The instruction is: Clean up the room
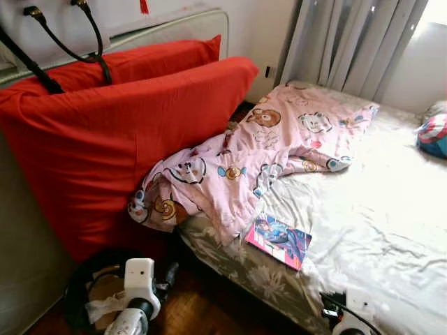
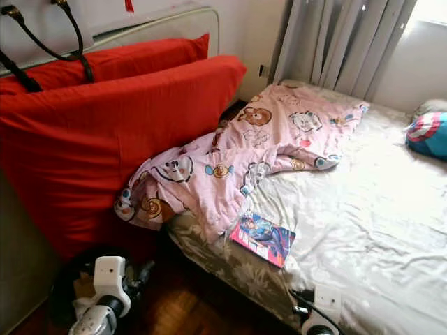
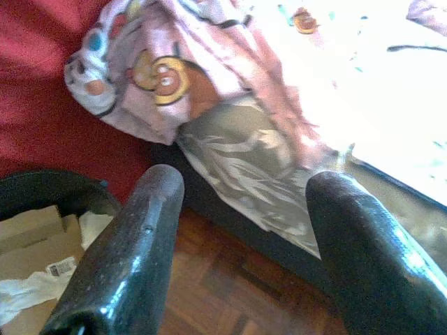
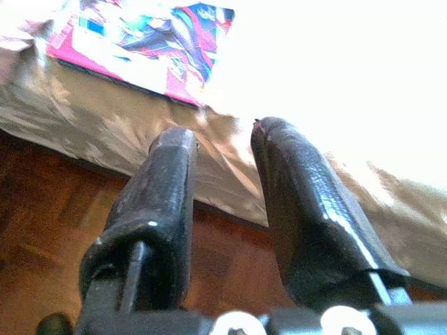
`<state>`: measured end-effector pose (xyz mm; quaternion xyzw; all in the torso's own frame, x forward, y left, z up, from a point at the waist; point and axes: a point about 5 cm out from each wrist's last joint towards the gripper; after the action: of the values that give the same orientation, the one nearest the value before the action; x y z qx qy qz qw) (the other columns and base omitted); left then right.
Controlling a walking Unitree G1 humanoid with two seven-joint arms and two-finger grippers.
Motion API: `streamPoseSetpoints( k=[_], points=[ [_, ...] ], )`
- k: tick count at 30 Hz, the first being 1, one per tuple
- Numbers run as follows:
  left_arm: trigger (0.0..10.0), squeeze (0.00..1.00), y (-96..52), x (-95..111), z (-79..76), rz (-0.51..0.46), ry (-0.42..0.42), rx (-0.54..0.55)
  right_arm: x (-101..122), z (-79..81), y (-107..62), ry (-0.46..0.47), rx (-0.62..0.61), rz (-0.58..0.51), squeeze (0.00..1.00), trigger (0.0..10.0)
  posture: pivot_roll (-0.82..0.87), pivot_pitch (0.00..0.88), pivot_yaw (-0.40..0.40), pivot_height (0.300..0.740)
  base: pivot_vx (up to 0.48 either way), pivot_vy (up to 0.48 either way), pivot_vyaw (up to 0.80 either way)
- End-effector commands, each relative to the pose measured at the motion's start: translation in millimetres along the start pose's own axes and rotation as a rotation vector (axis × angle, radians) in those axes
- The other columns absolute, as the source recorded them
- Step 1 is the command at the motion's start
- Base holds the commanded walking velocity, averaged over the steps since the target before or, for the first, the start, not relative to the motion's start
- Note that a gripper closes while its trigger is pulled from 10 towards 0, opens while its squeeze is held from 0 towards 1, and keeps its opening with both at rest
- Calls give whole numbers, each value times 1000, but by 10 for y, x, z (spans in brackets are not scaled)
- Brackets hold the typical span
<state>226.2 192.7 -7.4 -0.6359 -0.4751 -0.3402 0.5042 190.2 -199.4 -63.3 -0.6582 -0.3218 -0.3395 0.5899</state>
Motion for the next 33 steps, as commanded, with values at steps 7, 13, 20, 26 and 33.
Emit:
streamPoseSetpoints(
  k=[7, 13, 20, 26, 33],
  points=[
    [10000, 0, 25, 38, -17, -13, -1, -1, 9, 41, 6, 2, 11, -14, 0, 10000, -48, 71, -64, 740, 282, 0, 0],
    [10000, 0, 40, 75, -34, -30, -1, -7, 56, 56, 37, 7, 12, -26, 0, 10000, -48, 70, -63, 740, 0, 0, 0],
    [10000, 0, 55, 117, -66, -53, -9, -16, 137, 70, 71, 3, 16, -59, 0, 10000, -47, 67, -65, 740, 0, 0, 0],
    [10000, 0, 70, 150, -94, -67, -10, -24, 349, 97, 130, -2, 19, -160, 0, 10000, -53, 58, -65, 740, 0, 0, 0],
    [10000, 0, 61, 138, -125, -70, -14, -30, 451, 106, 142, -19, 8, -212, 0, 10000, -53, 43, -68, 740, 0, 0, 0]
  ],
)
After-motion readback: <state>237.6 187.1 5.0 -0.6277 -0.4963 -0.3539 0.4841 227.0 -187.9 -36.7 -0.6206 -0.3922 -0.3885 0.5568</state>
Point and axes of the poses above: a point about 5 cm out from each wrist's last joint towards the gripper, its own y axis pointing out of the wrist towards the gripper, its own x axis along the axis of the wrist's last joint, z = x × y, and after that the axes turned 12 degrees about -y, right-handed
